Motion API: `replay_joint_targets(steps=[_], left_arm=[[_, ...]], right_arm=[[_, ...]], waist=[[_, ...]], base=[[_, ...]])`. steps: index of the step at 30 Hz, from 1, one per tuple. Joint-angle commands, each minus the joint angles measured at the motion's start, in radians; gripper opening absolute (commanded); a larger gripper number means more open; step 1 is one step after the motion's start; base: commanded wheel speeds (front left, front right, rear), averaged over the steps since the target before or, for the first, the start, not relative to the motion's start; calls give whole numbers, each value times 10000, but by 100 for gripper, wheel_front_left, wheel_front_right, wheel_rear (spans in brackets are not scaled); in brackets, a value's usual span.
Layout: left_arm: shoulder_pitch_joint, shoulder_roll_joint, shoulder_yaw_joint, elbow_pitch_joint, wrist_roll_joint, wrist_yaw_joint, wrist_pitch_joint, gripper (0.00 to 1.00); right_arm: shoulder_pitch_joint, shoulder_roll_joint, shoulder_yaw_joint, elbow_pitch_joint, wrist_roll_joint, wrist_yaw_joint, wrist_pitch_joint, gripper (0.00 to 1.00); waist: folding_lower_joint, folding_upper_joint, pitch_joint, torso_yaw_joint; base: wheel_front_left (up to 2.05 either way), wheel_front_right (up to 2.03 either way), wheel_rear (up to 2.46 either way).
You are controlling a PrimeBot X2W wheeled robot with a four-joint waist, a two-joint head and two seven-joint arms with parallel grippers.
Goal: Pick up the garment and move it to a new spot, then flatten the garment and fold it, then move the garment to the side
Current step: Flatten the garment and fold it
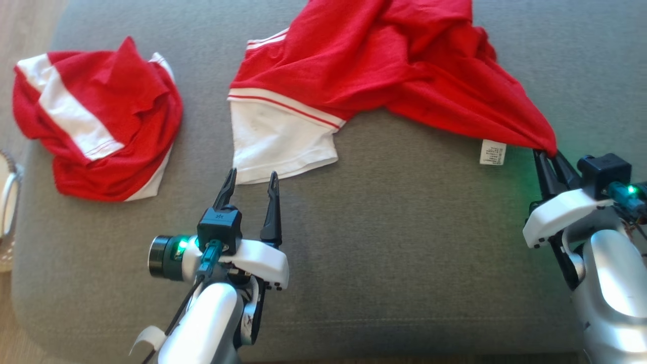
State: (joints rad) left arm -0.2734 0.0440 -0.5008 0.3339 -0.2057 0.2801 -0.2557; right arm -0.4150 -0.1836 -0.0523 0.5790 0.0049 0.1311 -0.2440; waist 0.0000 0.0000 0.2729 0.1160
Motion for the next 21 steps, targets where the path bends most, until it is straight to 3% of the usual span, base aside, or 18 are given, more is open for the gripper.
replay_joint_targets(steps=[1,14,21], left_arm=[[-407,62,372,-132,-40,-55,-61,100],[-1037,189,1091,1569,66,-186,-61,100],[-1496,238,1552,3062,-153,218,-30,100]], right_arm=[[71,-143,204,-493,87,-4,62,0],[783,-69,194,-2272,322,-4,888,0],[916,43,175,-2531,357,-4,1023,0]], waist=[[0,0,-40,-177],[0,0,165,-928],[0,0,206,-1079]], base=[[0,0,0],[0,0,0],[0,0,0]])
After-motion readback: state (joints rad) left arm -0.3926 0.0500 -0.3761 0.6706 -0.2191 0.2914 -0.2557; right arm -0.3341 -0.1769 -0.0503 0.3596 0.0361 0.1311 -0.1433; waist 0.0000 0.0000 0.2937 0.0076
